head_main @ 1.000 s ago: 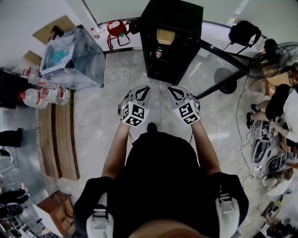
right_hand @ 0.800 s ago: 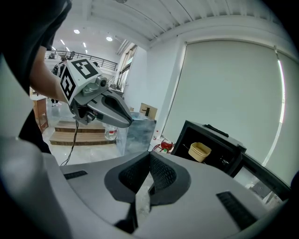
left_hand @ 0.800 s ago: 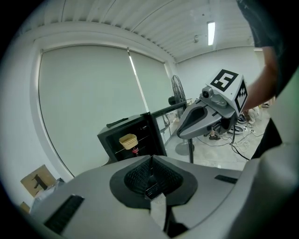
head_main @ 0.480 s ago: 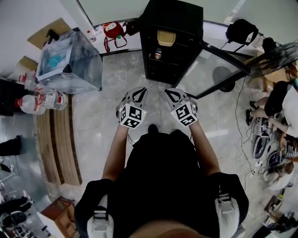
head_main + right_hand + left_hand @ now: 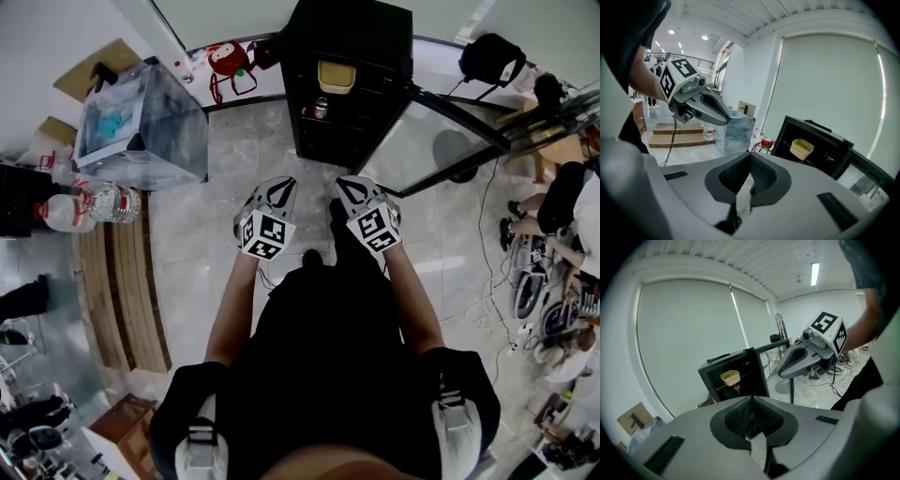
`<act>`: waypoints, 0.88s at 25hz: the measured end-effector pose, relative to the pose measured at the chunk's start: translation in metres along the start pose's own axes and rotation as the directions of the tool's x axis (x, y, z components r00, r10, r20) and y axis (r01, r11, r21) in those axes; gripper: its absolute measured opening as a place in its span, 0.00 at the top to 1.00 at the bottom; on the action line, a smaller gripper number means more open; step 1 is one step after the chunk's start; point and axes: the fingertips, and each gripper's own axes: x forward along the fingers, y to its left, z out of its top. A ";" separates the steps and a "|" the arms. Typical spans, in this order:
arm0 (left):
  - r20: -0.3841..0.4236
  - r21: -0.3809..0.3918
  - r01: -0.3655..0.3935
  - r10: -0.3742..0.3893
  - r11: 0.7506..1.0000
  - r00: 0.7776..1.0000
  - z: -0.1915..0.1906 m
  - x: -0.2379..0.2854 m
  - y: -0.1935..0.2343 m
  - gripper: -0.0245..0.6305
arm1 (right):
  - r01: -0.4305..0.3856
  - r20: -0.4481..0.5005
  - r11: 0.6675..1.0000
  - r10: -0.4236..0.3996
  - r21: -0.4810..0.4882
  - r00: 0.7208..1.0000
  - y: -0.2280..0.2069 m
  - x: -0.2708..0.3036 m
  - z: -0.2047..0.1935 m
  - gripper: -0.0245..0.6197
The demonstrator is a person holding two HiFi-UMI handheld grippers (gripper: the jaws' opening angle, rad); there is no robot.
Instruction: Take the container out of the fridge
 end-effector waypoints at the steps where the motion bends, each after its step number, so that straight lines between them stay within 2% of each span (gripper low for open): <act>1: -0.003 -0.002 -0.003 0.003 1.000 1.000 0.000 0.003 0.003 0.92 | -0.003 0.001 1.000 0.003 -0.002 1.000 -0.003 0.003 0.001 0.96; 9: -0.001 0.003 -0.007 0.007 1.000 1.000 0.014 0.029 0.027 0.92 | -0.002 0.020 1.000 0.002 -0.003 1.000 -0.038 0.027 0.011 0.96; 22: 0.002 -0.009 0.011 -0.011 1.000 1.000 0.029 0.075 0.055 0.92 | 0.004 -0.006 1.000 -0.004 0.009 1.000 -0.089 0.053 0.006 0.96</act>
